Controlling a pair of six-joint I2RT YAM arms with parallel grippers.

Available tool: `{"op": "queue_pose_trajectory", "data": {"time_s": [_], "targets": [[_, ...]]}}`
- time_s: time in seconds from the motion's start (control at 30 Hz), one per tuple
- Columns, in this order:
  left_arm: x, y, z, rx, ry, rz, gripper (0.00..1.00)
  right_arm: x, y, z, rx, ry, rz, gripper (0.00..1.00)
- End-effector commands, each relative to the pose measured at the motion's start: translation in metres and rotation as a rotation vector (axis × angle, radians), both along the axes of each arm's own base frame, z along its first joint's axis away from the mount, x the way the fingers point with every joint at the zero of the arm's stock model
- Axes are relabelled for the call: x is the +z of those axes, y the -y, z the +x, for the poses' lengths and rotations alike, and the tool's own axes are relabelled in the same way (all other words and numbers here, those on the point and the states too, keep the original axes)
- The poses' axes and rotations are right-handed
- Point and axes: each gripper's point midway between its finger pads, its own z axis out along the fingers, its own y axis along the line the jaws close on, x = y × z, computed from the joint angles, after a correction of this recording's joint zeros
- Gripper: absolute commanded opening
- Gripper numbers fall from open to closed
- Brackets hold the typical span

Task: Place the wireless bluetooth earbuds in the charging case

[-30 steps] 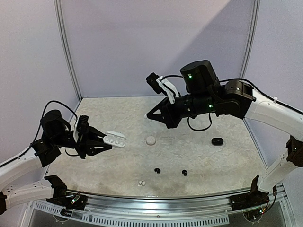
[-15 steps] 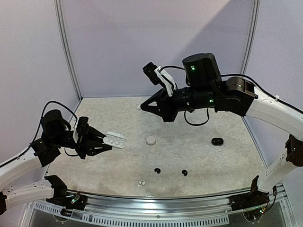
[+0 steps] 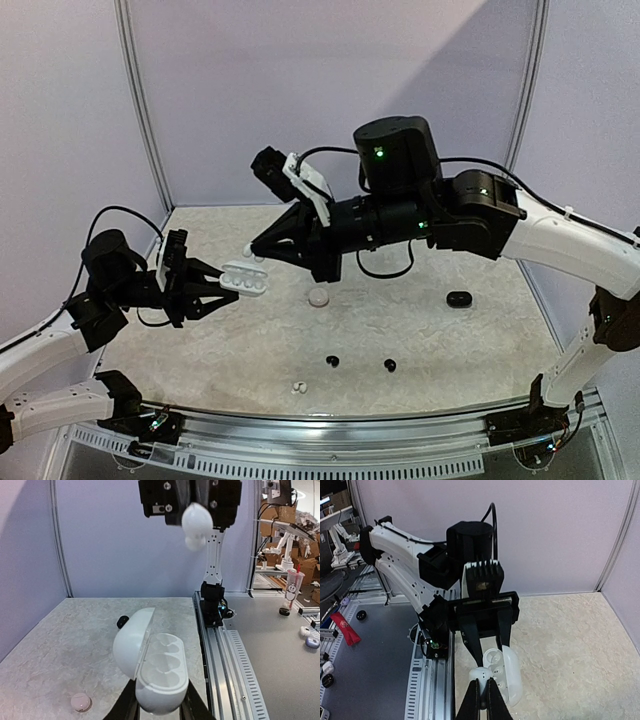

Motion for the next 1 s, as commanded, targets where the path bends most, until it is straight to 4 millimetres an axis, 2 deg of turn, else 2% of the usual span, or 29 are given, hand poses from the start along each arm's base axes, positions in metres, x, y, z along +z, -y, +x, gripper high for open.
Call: {"op": "queue_pose_trajectory", "data": {"time_s": [0.0, 0.17, 0.3, 0.97], "targets": [[0.017, 0.001, 0.0, 0.005, 0.019, -0.03, 0.0, -0.029, -0.01, -0.004, 0.043, 0.052, -0.091, 0.0], [0.016, 0.001, 0.0, 0.008, 0.018, -0.027, 0.0, -0.049, -0.014, -0.001, 0.041, 0.097, -0.159, 0.0], [0.015, 0.001, 0.0, 0.003, 0.019, -0.026, 0.0, -0.057, -0.013, 0.003, 0.031, 0.111, -0.178, 0.0], [0.018, 0.003, -0.007, -0.039, 0.037, -0.031, 0.0, -0.07, -0.016, 0.011, 0.029, 0.199, -0.212, 0.0]]}}
